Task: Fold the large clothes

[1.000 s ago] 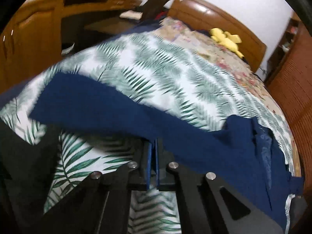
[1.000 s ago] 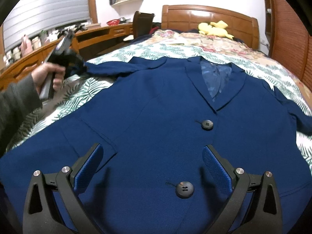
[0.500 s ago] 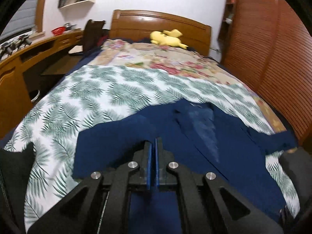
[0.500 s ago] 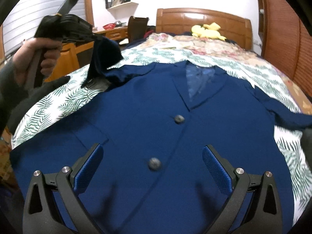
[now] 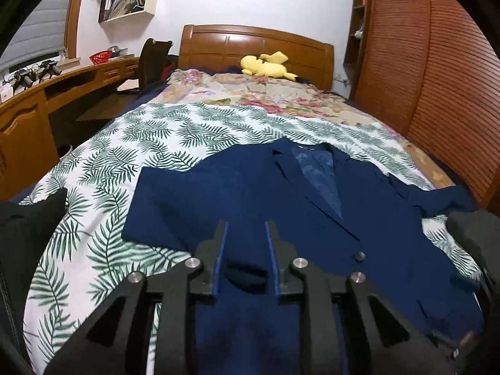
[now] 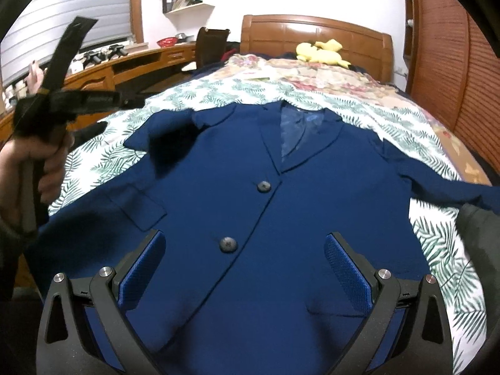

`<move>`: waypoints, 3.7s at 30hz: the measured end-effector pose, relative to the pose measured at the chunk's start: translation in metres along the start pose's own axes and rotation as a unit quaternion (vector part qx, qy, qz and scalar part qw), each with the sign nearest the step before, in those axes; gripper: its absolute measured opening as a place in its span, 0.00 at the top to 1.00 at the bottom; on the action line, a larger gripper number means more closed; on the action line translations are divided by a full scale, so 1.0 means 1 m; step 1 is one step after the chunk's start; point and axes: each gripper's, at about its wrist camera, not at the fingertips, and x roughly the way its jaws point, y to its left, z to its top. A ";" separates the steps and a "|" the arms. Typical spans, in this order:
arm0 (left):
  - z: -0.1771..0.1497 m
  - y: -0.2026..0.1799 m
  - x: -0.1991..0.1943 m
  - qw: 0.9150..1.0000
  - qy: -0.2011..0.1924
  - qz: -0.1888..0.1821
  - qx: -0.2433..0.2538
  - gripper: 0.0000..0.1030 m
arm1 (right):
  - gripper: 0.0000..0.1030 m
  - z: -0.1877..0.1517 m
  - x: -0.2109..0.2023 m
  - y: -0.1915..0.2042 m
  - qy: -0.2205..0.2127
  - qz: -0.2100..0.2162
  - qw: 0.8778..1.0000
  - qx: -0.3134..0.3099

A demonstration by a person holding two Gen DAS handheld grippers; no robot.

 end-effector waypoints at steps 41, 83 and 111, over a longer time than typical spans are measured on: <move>-0.042 0.184 -0.060 0.998 0.006 0.062 -0.022 0.77 | 0.37 0.128 0.241 0.215 0.075 0.132 0.969 -0.195; -0.043 0.037 -0.063 0.993 -0.004 -0.079 0.088 0.77 | 1.00 0.096 0.030 0.002 -0.059 -0.036 0.997 -0.034; -0.042 -0.039 -0.046 0.985 0.001 -0.122 0.124 0.77 | 1.00 -0.029 -0.020 -0.017 0.032 -0.033 0.998 0.031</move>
